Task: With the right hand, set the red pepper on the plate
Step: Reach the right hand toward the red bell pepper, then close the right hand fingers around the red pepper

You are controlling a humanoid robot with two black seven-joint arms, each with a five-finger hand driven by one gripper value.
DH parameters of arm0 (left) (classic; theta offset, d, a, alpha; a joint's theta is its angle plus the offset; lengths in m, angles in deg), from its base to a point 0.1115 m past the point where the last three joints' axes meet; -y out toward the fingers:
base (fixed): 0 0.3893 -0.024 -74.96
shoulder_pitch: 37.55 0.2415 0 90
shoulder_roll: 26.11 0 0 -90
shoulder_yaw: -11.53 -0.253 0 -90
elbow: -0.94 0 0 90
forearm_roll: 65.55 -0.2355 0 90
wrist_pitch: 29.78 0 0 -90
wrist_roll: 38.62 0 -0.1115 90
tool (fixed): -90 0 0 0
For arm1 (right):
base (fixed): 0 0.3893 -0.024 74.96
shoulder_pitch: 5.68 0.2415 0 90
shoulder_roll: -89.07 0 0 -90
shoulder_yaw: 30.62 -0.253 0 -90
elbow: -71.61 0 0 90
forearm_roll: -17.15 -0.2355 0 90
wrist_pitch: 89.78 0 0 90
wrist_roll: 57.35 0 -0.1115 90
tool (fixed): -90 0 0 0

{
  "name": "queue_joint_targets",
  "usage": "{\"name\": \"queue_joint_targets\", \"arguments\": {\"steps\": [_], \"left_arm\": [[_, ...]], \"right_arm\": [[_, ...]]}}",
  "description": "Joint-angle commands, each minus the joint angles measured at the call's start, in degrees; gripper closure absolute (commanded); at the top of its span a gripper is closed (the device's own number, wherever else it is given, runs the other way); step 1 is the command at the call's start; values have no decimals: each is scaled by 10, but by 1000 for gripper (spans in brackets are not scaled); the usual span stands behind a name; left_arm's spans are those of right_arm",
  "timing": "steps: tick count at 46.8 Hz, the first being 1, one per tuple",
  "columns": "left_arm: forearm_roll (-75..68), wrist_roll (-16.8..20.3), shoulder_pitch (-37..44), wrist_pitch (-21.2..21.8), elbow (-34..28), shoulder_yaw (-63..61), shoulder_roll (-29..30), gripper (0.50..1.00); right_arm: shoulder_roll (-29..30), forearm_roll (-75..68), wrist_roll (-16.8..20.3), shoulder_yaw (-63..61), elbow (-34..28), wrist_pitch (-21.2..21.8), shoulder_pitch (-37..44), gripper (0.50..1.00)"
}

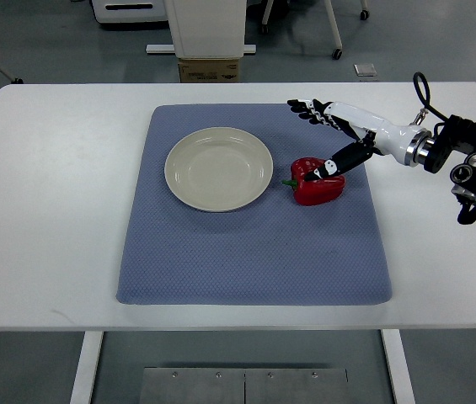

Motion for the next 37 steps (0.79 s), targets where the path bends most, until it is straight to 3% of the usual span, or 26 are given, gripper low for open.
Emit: {"name": "queue_joint_targets", "arguments": {"steps": [1, 18, 37], "left_arm": [[0, 0, 0, 0, 0, 0, 0, 500], [1, 0, 0, 0, 0, 0, 0, 500], [0, 0, 0, 0, 0, 0, 0, 500]], "right_arm": [[1, 1, -1, 8, 1, -1, 3, 509], [13, 8, -29, 95, 22, -49, 32, 513], [40, 8, -28, 129, 54, -52, 32, 534]]}}
